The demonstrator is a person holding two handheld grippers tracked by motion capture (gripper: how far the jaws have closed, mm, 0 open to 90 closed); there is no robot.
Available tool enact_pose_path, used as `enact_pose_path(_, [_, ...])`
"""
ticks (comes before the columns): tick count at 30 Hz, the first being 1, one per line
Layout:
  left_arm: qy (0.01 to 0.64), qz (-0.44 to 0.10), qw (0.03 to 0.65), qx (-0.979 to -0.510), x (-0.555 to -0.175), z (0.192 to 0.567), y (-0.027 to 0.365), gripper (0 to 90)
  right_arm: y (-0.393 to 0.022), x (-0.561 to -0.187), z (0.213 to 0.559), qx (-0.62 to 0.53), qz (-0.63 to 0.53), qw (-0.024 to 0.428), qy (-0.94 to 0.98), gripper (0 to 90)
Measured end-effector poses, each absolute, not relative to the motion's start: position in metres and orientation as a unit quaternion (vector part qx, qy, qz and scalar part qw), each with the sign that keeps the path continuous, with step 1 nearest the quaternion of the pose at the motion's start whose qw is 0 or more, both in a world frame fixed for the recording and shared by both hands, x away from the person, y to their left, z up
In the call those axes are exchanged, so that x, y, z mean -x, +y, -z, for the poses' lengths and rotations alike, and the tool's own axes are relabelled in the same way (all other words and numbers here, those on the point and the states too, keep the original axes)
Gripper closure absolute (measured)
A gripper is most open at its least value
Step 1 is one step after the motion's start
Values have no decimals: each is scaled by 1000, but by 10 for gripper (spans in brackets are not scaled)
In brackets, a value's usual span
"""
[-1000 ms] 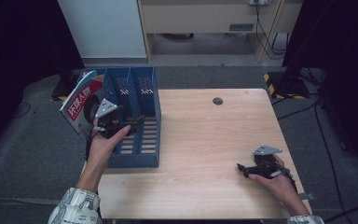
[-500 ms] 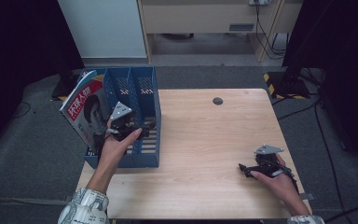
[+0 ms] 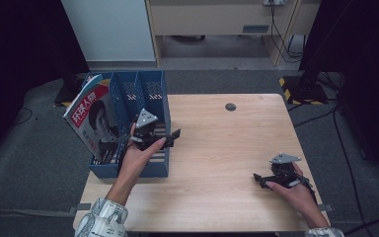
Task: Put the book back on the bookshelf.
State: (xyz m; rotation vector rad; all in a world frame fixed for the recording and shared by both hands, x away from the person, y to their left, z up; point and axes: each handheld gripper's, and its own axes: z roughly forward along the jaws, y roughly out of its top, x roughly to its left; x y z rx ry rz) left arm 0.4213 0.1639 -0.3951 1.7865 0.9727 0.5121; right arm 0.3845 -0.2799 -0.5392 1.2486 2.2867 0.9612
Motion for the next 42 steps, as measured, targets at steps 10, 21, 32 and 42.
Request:
enact_pose_path(10, [375,-193,492,-762,-414,402,125,49,-281,-384,539,-442,-341,180,810,39])
enact_pose_path(21, [347,-163,484,-787,-402,424,74,56,-281,-384,539,-442,-341,181,810,39])
enact_pose_path(32, [309,-135,433,-836,-375,466,6,61,-282,-383,539,-442,-340,182,810,39])
enact_pose_path(42, [341,-133,396,-842,-393,510,-11,64,-282,-383,539,-442,-340,182,810,39])
